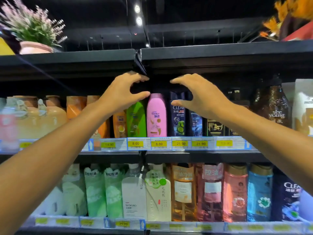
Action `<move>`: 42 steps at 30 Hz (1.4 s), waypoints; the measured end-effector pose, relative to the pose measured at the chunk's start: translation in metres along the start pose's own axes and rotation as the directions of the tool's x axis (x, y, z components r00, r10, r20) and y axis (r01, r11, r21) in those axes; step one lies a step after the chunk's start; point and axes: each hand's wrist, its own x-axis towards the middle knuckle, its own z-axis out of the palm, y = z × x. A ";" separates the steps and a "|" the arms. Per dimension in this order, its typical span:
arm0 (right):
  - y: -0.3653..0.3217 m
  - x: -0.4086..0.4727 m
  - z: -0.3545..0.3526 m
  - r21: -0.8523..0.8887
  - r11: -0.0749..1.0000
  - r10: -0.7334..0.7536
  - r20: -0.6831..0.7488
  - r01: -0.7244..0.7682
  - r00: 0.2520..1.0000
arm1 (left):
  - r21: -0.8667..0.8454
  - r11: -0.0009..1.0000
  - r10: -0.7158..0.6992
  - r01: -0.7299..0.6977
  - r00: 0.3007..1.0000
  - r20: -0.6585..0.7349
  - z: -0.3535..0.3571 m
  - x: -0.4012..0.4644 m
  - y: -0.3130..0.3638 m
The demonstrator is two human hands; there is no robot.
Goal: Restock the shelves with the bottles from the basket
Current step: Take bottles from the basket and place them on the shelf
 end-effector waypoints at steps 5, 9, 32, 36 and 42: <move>-0.032 0.015 0.025 -0.004 0.999 -0.040 0.068 0.040 0.997 | 0.078 0.997 0.014 -0.021 0.996 0.090 -0.006 -0.024 -0.035; -0.040 0.018 0.035 -0.047 0.999 -0.020 0.103 0.025 0.995 | 0.115 0.992 0.028 -0.049 0.984 0.175 -0.003 -0.031 -0.043; -0.045 0.018 0.040 -0.173 0.985 0.024 0.097 -0.006 0.995 | -0.065 0.998 -0.012 0.027 0.976 0.215 0.006 -0.035 -0.043; -0.049 0.017 0.038 -0.160 0.987 0.038 0.116 -0.019 0.993 | 0.002 1.000 -0.009 0.008 0.975 0.222 0.006 -0.036 -0.043; -0.059 0.011 0.032 -0.111 0.990 0.096 0.102 -0.085 0.990 | -0.004 0.999 0.040 -0.039 0.990 0.136 -0.008 -0.048 -0.048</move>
